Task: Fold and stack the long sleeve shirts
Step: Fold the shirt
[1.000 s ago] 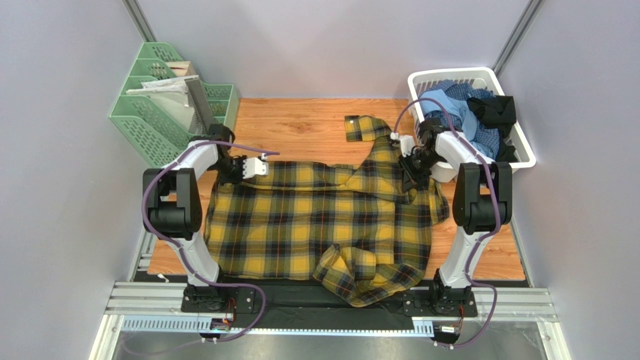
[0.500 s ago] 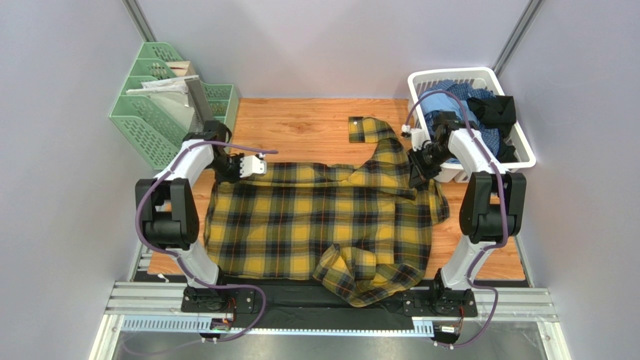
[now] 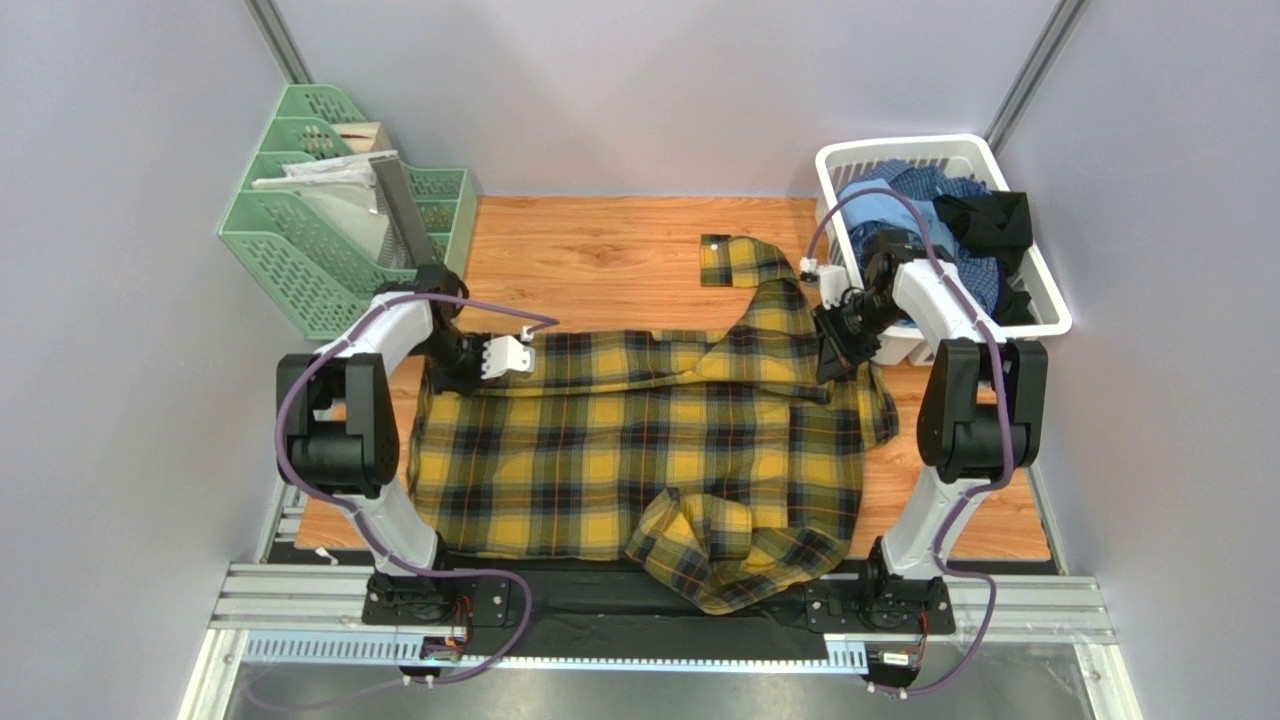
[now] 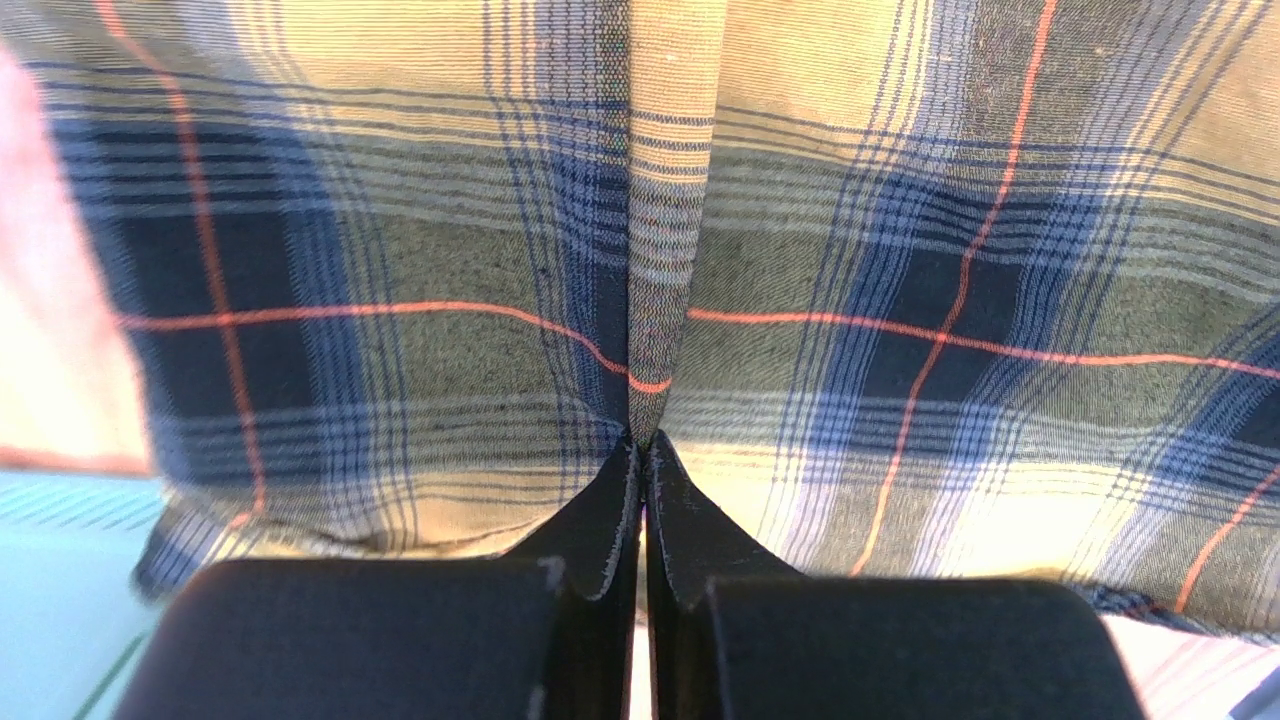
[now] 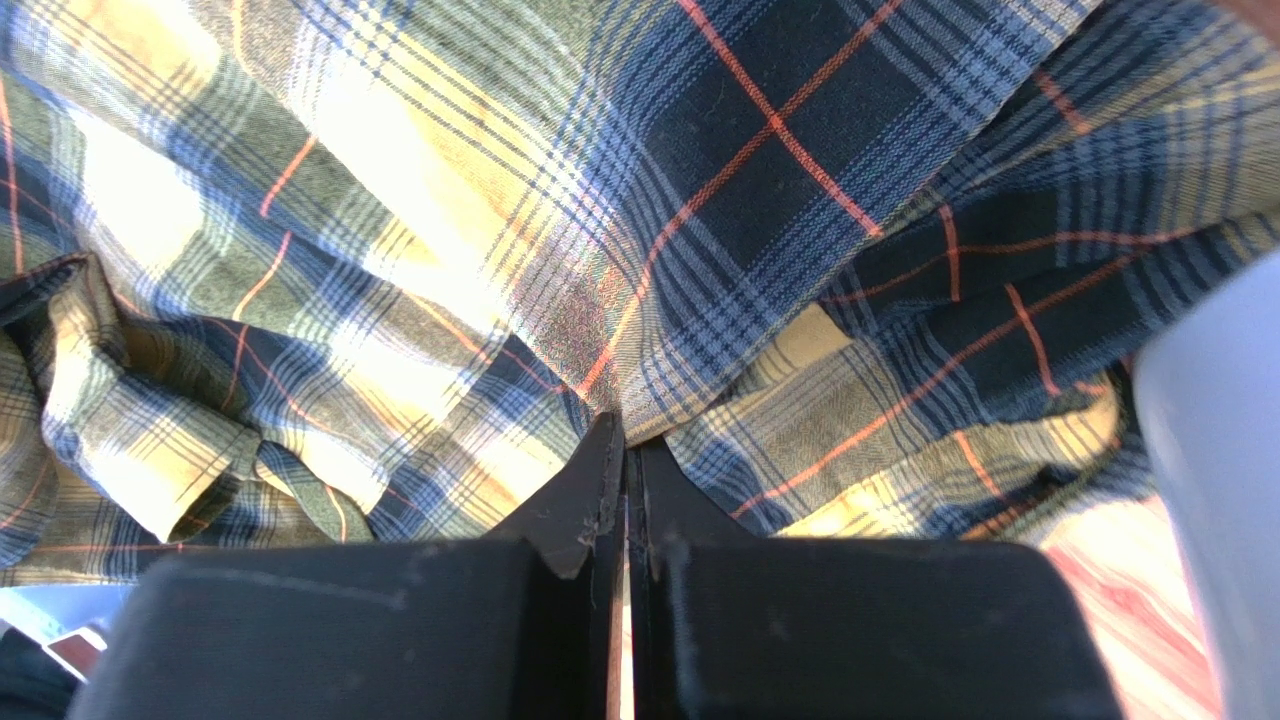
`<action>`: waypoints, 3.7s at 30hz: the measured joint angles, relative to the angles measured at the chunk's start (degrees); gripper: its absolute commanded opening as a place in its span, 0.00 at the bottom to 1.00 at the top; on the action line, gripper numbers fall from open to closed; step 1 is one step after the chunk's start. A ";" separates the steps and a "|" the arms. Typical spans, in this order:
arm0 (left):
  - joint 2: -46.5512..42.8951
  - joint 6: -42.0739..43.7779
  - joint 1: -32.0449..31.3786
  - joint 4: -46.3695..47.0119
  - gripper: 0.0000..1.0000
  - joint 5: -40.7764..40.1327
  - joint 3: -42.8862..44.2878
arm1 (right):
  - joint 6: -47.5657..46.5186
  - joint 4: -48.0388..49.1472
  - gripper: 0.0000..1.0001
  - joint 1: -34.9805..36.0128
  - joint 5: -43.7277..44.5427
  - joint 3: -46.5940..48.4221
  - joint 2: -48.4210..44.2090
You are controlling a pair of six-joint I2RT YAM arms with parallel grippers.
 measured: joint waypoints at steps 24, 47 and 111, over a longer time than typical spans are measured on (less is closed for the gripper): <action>-8.09 -29.11 0.02 7.13 0.99 19.19 19.80 | 2.05 6.84 0.74 12.68 7.78 37.55 18.86; -2.93 -48.48 0.35 6.25 0.99 23.65 29.70 | 7.13 21.24 0.00 16.81 11.45 51.43 42.47; -31.89 -59.25 -55.58 10.29 0.00 1.51 13.09 | -9.77 -5.90 0.22 41.05 -19.15 17.31 -20.24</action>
